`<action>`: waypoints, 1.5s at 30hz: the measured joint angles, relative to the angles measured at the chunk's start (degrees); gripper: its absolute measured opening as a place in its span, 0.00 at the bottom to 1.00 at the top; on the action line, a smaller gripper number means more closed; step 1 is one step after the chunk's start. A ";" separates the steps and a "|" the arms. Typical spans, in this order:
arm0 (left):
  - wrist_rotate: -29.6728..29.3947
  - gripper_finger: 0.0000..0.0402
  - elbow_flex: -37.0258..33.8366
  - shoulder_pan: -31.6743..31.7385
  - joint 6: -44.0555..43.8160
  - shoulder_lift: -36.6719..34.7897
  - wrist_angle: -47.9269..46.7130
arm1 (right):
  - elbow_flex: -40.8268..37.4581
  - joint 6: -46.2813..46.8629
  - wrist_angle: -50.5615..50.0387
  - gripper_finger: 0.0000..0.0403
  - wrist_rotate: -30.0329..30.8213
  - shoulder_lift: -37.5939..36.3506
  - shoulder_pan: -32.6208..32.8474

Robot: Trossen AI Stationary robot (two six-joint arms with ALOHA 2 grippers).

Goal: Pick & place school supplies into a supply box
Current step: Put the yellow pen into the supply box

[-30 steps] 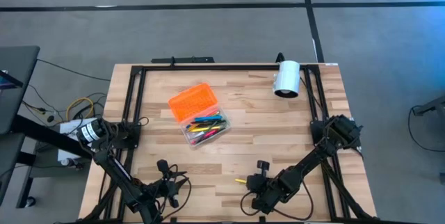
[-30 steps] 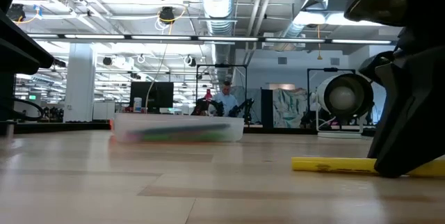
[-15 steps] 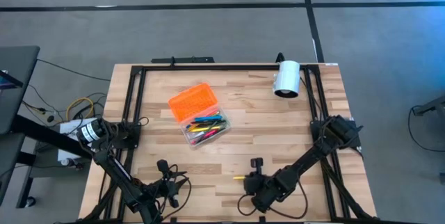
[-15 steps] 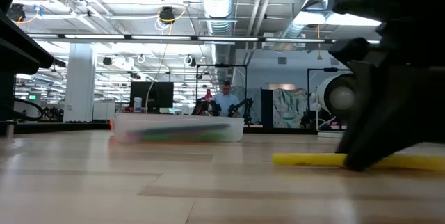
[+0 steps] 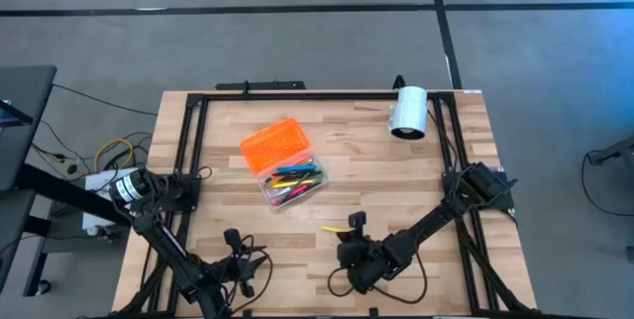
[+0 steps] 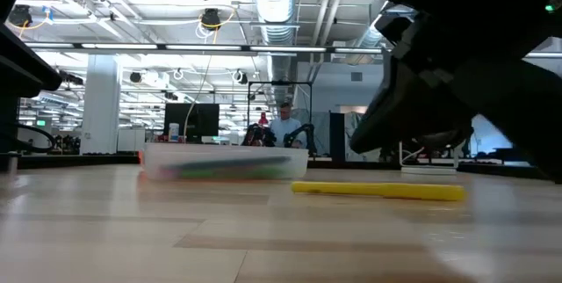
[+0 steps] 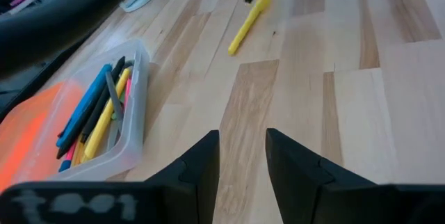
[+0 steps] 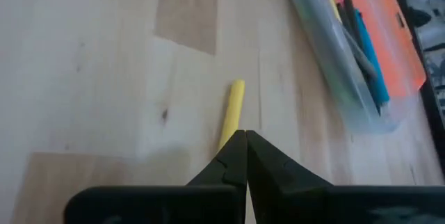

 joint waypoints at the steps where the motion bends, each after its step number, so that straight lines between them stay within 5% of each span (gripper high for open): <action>1: 0.00 0.27 0.00 -0.06 -0.06 0.00 0.00 | 0.03 -0.02 0.11 0.01 0.15 -0.05 -0.20; 10: 0.00 0.27 0.00 -0.22 -0.06 0.00 0.96 | 0.11 8.35 -1.73 0.03 -11.69 -0.11 -5.09; 21: -0.02 0.27 0.00 -1.39 -0.04 0.01 0.98 | 0.20 11.41 -2.05 0.33 -18.64 -0.34 -8.85; 26: -0.02 0.27 0.00 -1.88 -0.04 0.01 1.01 | 0.57 19.30 -6.84 0.39 -22.43 -0.70 -9.56; 33: -0.07 0.27 0.00 -1.79 -0.02 0.00 1.38 | 0.63 21.42 -9.94 0.33 -33.13 -0.83 -11.91; 45: -0.21 0.27 0.00 -1.77 0.02 0.00 1.38 | 0.35 14.15 -7.19 0.10 -37.19 -0.79 -14.65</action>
